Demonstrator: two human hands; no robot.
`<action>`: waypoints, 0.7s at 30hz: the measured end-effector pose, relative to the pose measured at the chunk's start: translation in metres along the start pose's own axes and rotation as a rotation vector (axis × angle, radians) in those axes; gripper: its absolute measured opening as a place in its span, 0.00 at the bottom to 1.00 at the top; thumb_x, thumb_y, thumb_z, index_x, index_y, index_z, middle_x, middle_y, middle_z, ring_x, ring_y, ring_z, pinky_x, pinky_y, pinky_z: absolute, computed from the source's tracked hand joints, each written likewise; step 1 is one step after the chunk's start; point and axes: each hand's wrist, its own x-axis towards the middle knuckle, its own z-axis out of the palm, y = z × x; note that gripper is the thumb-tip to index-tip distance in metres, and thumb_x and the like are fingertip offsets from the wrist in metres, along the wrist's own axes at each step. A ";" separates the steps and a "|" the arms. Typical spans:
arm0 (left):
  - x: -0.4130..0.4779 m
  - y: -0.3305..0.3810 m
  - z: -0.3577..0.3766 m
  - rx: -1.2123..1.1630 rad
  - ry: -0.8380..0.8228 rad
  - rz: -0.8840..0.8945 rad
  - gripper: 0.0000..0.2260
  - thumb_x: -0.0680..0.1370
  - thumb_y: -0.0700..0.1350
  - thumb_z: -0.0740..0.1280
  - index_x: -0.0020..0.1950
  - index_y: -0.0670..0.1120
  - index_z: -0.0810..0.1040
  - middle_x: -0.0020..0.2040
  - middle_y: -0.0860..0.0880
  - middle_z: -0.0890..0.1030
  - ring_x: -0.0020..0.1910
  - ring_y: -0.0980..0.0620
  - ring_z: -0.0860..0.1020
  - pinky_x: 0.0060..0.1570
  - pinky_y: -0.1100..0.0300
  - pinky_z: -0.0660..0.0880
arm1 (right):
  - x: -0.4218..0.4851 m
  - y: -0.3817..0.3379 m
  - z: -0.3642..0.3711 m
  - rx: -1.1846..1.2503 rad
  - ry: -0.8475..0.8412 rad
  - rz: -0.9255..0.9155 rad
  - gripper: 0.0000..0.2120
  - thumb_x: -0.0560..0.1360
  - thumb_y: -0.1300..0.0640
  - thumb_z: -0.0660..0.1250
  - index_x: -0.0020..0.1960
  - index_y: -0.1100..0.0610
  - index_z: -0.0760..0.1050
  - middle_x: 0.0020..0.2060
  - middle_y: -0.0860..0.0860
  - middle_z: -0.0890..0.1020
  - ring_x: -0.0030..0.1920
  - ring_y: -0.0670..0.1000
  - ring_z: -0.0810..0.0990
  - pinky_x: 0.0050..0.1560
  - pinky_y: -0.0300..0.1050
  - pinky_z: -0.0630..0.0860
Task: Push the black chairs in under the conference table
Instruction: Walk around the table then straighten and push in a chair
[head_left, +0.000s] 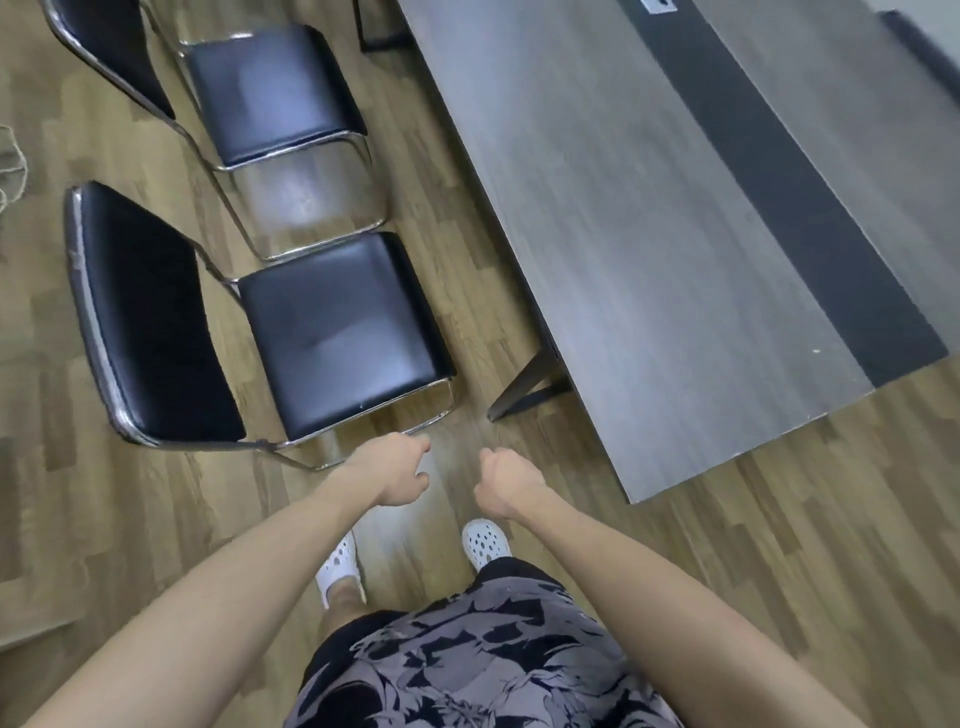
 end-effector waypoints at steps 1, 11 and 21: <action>0.000 -0.010 -0.003 0.009 0.000 0.022 0.23 0.78 0.52 0.60 0.72 0.47 0.66 0.64 0.45 0.76 0.61 0.43 0.76 0.56 0.49 0.76 | 0.000 -0.009 0.000 0.017 0.002 0.028 0.16 0.78 0.57 0.58 0.64 0.61 0.68 0.61 0.59 0.74 0.60 0.60 0.76 0.57 0.50 0.74; -0.012 -0.112 -0.017 0.074 -0.086 0.196 0.24 0.77 0.51 0.61 0.73 0.47 0.66 0.65 0.45 0.76 0.60 0.43 0.77 0.57 0.52 0.76 | -0.002 -0.122 0.004 0.187 0.033 0.213 0.13 0.78 0.58 0.57 0.61 0.61 0.68 0.60 0.58 0.73 0.59 0.59 0.76 0.53 0.49 0.73; -0.014 -0.139 -0.025 0.189 -0.088 0.295 0.20 0.77 0.49 0.61 0.69 0.45 0.68 0.64 0.44 0.76 0.61 0.43 0.76 0.54 0.53 0.75 | -0.006 -0.165 0.022 0.296 0.056 0.267 0.14 0.75 0.60 0.59 0.60 0.61 0.69 0.59 0.59 0.75 0.59 0.60 0.76 0.54 0.49 0.73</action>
